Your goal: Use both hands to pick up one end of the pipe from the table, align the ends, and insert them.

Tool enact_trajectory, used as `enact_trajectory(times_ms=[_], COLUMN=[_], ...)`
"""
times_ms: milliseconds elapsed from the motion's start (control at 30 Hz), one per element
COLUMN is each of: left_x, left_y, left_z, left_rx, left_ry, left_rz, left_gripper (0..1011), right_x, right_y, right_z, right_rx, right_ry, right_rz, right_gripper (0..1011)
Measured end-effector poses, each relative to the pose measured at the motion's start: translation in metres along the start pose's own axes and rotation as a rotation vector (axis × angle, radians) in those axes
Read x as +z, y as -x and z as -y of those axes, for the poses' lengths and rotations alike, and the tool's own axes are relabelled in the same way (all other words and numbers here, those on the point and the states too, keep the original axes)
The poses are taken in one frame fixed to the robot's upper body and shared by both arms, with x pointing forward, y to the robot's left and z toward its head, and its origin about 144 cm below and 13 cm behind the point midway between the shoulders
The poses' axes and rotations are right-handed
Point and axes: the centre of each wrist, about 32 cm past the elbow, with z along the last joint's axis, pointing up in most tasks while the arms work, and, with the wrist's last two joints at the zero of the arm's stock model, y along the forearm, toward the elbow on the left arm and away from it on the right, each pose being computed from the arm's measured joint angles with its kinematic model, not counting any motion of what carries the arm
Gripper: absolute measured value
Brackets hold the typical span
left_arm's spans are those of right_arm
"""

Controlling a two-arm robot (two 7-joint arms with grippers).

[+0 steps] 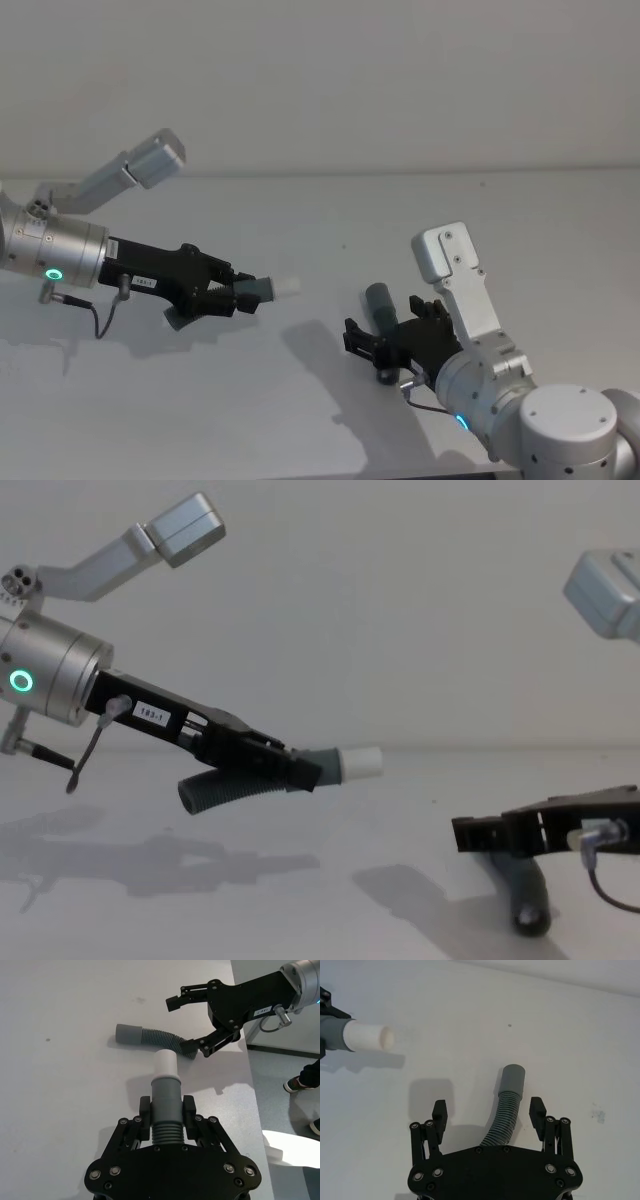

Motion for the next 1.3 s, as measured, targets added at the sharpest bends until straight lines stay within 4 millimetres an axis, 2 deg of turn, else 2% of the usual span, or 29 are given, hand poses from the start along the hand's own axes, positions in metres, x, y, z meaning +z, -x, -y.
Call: enact_trajectory(times_ms=[1233,1300], left_x=[0.000,0.000], left_y=[0.000,0.000], left_z=[0.000,0.000], left_rx=[0.000,0.000], left_ry=[0.000,0.000], left_rz=[0.000,0.000], left_gripper=[354,354], right_x=[0.000,-0.001], right_y=[-0.006,-0.006], right_z=[-0.029,-0.029], right_rx=[-0.069,-0.070], right_ry=[0.117,0.119], right_rz=[-0.088,-0.092], right_gripper=[999,968])
